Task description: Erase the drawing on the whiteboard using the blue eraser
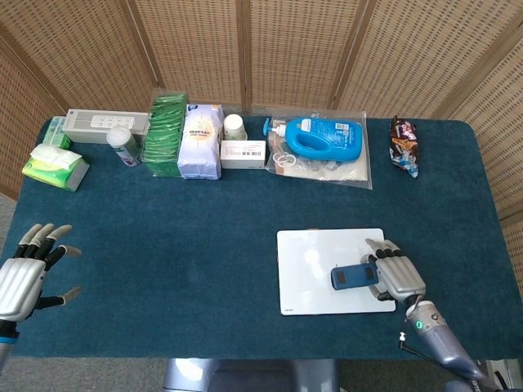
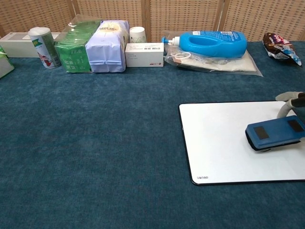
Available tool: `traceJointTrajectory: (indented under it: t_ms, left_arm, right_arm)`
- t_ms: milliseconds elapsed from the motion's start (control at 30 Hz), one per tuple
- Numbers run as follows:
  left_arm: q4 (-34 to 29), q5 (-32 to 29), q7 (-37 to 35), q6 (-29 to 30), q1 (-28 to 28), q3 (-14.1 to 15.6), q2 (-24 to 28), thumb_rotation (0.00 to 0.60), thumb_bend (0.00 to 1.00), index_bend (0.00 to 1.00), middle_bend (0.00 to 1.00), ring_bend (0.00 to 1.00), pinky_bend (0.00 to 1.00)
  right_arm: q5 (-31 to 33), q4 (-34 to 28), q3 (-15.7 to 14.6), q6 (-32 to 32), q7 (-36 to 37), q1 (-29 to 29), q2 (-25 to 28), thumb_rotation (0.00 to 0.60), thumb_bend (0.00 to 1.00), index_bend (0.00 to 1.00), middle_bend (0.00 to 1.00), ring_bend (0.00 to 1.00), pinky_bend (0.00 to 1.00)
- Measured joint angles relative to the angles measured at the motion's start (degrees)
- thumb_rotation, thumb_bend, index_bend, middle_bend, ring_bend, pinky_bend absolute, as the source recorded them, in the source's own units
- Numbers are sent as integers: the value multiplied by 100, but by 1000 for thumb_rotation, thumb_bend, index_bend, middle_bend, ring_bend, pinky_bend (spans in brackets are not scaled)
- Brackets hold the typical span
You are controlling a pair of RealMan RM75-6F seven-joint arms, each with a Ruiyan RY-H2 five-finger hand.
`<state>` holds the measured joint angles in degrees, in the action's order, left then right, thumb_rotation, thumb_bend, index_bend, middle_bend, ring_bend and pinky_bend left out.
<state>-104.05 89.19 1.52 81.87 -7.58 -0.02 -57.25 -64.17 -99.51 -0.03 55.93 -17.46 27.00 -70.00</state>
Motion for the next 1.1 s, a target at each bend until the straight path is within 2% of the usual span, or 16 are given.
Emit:
traceJointTrajectory:
  t_ms: [267,633,1100]
  left_arm:
    - [54,-17,-61,5,6,-4,3,600,173,360,140,82,0]
    - [107,-19,-138,9,19,4,11,600,173,359,138,82,0]
    - [-14,14,-32,35,18,-4,51,600,172,358,133,81,0]
  right_arm:
    - [72,-423,49,-206,-102,170,-82,600,379,613,33,0,0]
    - [251,-526,-21,-366,-343,322,-461,600,380,614,33,0,0]
    - [-37,92,-146,-270,18,194,-659,600,378,615,33,0,0]
